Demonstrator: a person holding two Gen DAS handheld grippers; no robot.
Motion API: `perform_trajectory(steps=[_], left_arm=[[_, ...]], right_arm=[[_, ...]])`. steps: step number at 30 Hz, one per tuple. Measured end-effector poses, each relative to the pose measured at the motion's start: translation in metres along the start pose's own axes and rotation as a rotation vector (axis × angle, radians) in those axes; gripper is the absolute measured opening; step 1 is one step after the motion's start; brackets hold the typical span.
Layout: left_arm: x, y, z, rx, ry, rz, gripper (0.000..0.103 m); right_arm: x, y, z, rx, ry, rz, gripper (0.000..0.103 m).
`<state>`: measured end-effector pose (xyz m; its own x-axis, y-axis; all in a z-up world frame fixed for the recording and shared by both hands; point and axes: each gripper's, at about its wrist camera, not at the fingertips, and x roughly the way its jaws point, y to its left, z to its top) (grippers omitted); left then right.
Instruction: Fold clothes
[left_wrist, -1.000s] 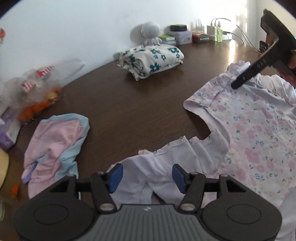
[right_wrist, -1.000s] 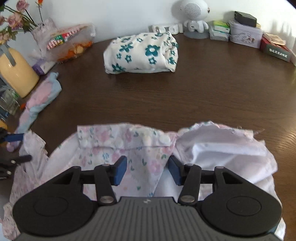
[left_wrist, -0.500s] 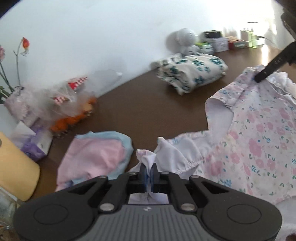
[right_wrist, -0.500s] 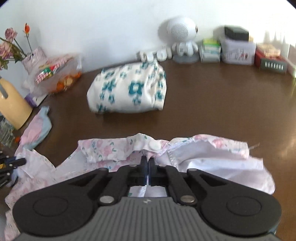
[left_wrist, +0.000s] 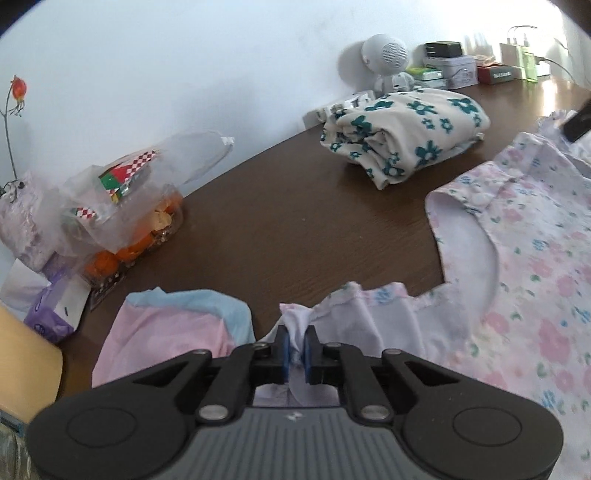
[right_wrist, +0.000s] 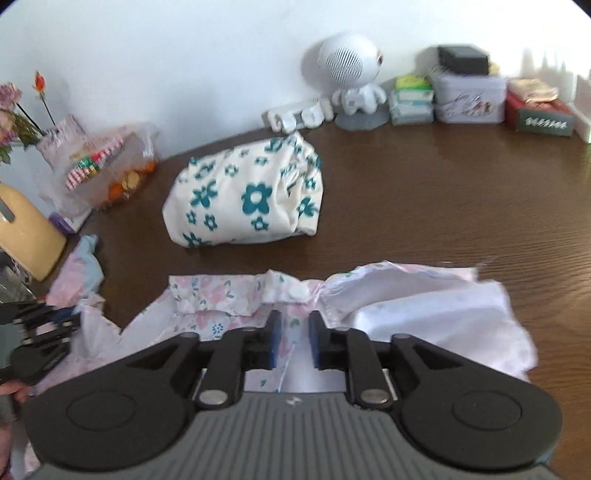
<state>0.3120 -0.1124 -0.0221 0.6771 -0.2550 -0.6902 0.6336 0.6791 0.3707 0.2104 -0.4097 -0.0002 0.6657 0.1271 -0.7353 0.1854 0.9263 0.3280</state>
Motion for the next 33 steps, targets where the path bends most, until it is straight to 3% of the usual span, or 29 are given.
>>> perform_trajectory(steps=[3, 6, 9, 11, 15, 17, 18, 19, 20, 27, 30, 32, 33], left_arm=[[-0.016, 0.010, 0.003, -0.053, -0.042, 0.017, 0.022], [-0.039, 0.016, -0.002, -0.066, -0.080, 0.031, 0.054], [-0.050, 0.013, -0.016, -0.057, -0.062, 0.004, 0.054], [-0.057, 0.011, -0.025, -0.051, -0.050, -0.014, 0.052], [-0.072, 0.007, -0.044, -0.039, -0.025, -0.051, 0.018], [-0.072, 0.003, -0.052, -0.031, -0.007, -0.071, 0.014], [-0.071, 0.001, -0.054, -0.029, 0.000, -0.072, 0.014], [-0.070, -0.001, -0.056, -0.029, 0.007, -0.070, 0.012], [-0.069, -0.002, -0.056, -0.030, 0.005, -0.071, 0.012], [-0.066, -0.025, -0.050, 0.005, 0.003, -0.083, 0.013], [-0.067, -0.034, -0.044, 0.013, -0.016, -0.086, 0.020], [-0.068, -0.036, -0.040, 0.008, -0.028, -0.078, 0.024], [-0.070, -0.035, -0.039, -0.003, -0.038, -0.080, 0.024]], right_arm=[[-0.035, -0.009, -0.012, -0.046, -0.020, -0.040, 0.040], [-0.064, -0.023, -0.028, -0.088, -0.026, -0.106, 0.047], [-0.074, -0.051, -0.044, -0.084, -0.014, -0.197, 0.050], [-0.071, -0.071, -0.050, -0.034, 0.001, -0.206, 0.050], [-0.059, -0.097, -0.060, 0.056, 0.034, -0.148, 0.051], [-0.060, -0.095, -0.064, 0.055, 0.031, -0.115, 0.048], [-0.060, -0.094, -0.065, 0.058, 0.031, -0.098, 0.032], [-0.060, -0.093, -0.068, 0.050, 0.037, -0.085, 0.005], [-0.060, -0.090, -0.070, 0.035, 0.045, -0.081, 0.001], [-0.071, -0.099, -0.069, -0.047, 0.023, -0.300, 0.001], [-0.071, -0.111, -0.067, -0.040, 0.028, -0.354, 0.001], [-0.080, -0.109, -0.069, -0.024, 0.006, -0.341, 0.008], [-0.086, -0.107, -0.070, -0.016, -0.009, -0.335, 0.017]])
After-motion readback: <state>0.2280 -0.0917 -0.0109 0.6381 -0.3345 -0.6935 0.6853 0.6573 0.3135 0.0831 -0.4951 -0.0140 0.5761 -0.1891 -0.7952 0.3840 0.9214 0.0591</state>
